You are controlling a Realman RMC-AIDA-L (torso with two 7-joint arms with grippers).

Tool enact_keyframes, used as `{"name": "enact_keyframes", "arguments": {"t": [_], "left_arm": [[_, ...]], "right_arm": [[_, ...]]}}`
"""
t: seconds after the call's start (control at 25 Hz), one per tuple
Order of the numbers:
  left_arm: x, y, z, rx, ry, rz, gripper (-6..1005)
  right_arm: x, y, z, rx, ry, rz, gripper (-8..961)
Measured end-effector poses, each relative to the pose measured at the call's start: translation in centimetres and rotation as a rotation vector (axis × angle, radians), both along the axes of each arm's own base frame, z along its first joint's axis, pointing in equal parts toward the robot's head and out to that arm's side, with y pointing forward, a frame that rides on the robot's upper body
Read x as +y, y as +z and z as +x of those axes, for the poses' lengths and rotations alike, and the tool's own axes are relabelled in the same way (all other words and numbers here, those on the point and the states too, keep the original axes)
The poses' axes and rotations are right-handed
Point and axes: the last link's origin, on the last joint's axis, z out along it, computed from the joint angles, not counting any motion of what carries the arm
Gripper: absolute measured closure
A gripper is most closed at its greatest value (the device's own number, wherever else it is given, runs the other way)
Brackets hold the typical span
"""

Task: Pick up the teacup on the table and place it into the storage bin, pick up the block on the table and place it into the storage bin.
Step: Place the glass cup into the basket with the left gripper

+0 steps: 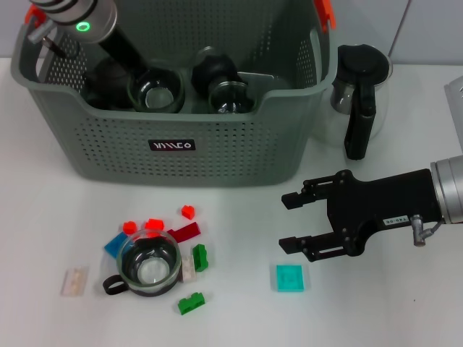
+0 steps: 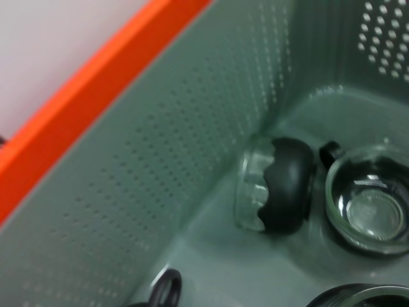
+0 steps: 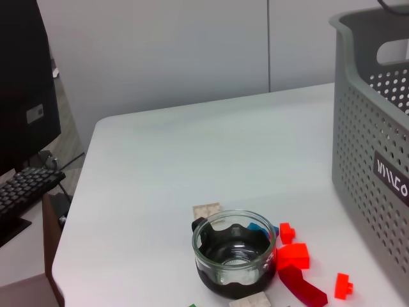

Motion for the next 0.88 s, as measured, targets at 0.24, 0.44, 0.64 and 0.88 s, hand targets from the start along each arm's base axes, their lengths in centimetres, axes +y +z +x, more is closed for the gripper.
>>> {"name": "enact_keyframes", "arguments": {"t": [0.24,0.44,0.64,0.88], "left_arm": [[-0.1,-0.5,0.0,0.011,-0.001,-0.008,956],[-0.8,-1.8,-0.1,0.041,0.004,-0.059,956],[-1.1,-2.4,-0.2,0.052,-0.002,-0.069,956],[-1.3,-2.7,-0.4,0.055,0.013,-0.072,953]], "right_arm": [[0.0,0.0,-0.1,0.0,0.001,0.0,221],[0.0,-0.1,-0.1,0.001,0.001,0.001,222],[0.0,-0.1,-0.1,0.001,0.001,0.001,221],[0.0,-0.1,0.0,0.001,-0.001,0.0,221]]}}
